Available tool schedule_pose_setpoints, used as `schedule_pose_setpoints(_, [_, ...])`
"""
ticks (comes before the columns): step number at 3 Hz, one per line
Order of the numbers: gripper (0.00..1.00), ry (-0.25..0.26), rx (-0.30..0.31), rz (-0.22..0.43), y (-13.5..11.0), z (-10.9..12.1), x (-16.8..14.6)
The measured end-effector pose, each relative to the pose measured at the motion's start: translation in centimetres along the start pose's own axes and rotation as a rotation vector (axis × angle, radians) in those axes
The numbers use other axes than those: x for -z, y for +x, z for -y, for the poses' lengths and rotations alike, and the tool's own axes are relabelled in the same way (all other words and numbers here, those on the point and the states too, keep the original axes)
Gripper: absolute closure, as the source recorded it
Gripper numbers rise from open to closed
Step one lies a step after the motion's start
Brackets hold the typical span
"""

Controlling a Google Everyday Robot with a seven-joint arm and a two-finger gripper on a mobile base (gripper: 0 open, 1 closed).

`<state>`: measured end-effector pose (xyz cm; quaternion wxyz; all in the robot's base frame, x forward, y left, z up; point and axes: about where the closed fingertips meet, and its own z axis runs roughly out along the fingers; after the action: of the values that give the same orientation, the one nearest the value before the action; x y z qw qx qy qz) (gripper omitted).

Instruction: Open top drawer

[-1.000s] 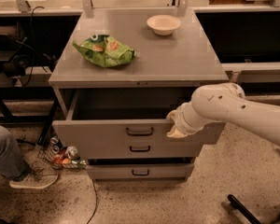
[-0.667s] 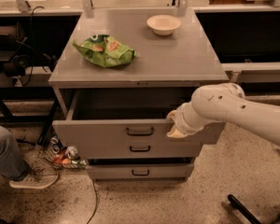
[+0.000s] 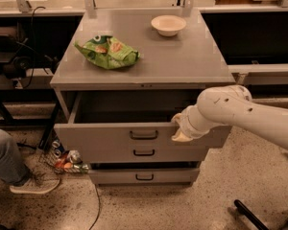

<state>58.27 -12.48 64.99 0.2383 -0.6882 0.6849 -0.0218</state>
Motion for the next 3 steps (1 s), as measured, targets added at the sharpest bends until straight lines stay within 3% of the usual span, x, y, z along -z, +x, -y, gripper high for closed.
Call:
schedule_pose_setpoints(1, [0.82, 0.0, 0.0, 0.0, 0.0, 0.0, 0.0])
schedule_pose_setpoints(3, [0.36, 0.0, 0.0, 0.0, -0.01, -0.01, -0.01])
